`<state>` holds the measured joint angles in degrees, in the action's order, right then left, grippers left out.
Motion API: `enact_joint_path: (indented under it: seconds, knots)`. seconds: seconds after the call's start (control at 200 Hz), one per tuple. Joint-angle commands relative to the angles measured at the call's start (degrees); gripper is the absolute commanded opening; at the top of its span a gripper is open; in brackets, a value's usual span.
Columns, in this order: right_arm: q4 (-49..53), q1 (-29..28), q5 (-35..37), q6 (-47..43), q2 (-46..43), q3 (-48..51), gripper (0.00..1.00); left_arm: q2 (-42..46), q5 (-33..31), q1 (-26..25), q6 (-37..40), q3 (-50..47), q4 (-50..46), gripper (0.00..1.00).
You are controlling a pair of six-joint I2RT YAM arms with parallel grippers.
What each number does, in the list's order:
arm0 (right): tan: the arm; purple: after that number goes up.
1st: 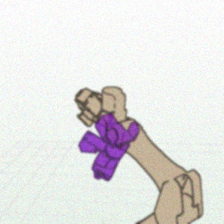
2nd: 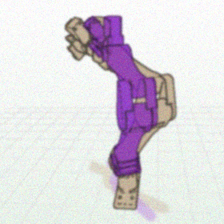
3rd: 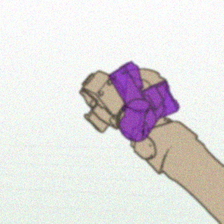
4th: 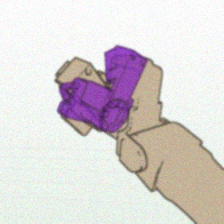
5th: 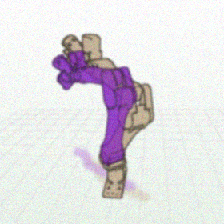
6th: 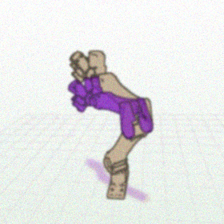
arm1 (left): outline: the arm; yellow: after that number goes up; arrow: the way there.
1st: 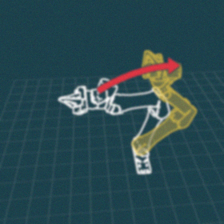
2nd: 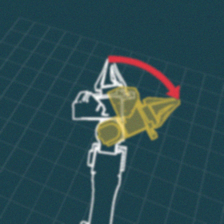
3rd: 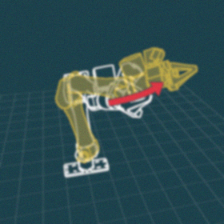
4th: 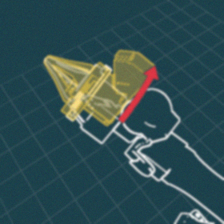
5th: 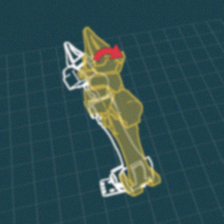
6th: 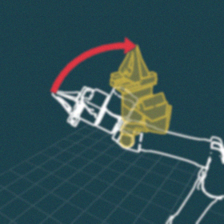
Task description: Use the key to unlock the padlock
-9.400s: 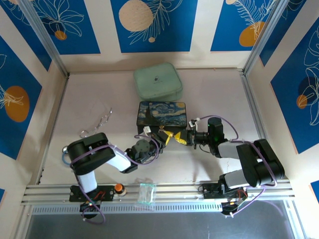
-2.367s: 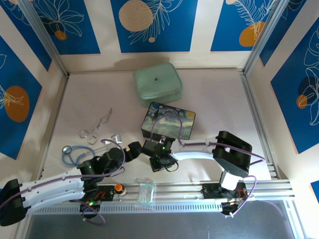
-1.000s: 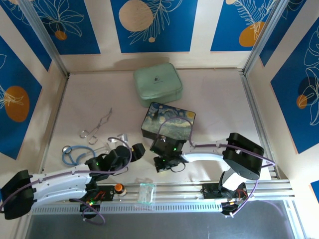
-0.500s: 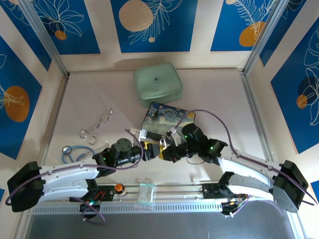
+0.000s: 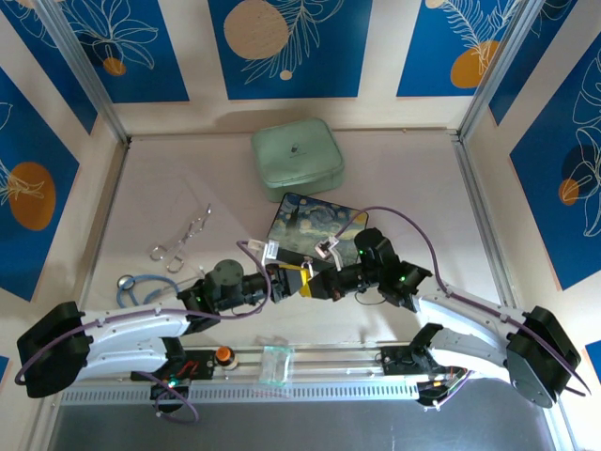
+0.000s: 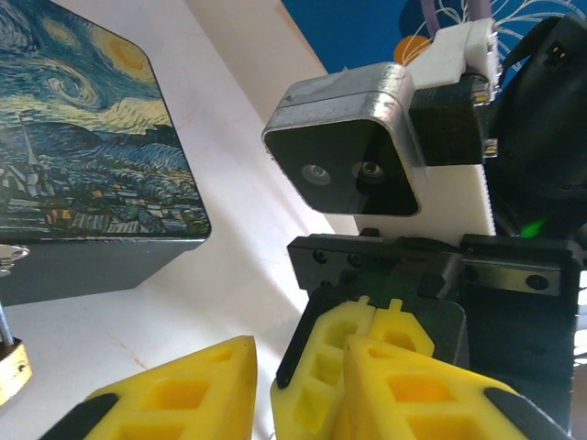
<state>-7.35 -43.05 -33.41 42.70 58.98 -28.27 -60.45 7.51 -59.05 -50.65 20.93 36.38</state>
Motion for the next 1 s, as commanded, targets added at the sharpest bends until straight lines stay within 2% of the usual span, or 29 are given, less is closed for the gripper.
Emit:
enact_joint_path:
  seconds: [0.0,0.22,0.395,0.47,0.51,0.62,0.76,0.915,0.996]
  knots:
    - [-6.11,1.47,-3.26,2.70,-1.32,0.74,0.00,0.66,1.67,-0.19,-1.23,-1.29,3.35,0.26]
    - [-10.13,5.22,-5.41,6.24,-3.33,2.85,0.00,1.12,1.41,-0.19,-2.61,-2.64,5.46,0.16]
    - [-10.05,5.69,-5.55,6.55,-3.57,2.79,0.00,1.04,2.17,-0.19,-2.74,-2.66,6.05,0.15]
    - [-10.61,5.83,-5.29,6.99,-3.37,2.94,0.00,0.27,2.98,-0.19,-3.27,-2.58,7.27,0.07]
    - [-10.73,5.94,-4.96,7.25,-3.30,2.90,0.00,-0.08,3.27,-0.13,-3.61,-2.40,7.39,0.00]
    - [-12.08,6.07,-4.93,8.40,-2.86,2.70,0.00,-0.29,3.23,-0.19,-4.63,-2.30,7.09,0.00]
    - [-12.90,6.05,-4.21,9.24,-2.51,2.09,0.11,0.88,1.71,-0.19,-5.82,-2.04,5.04,0.00]
    - [-14.71,6.57,-1.76,12.80,-2.38,2.61,0.48,3.05,-2.26,0.07,-8.44,-2.12,2.49,0.00]
    - [-19.72,6.40,-0.65,16.57,-1.89,4.10,0.56,4.16,-4.65,0.40,-10.67,-2.12,1.97,0.00]
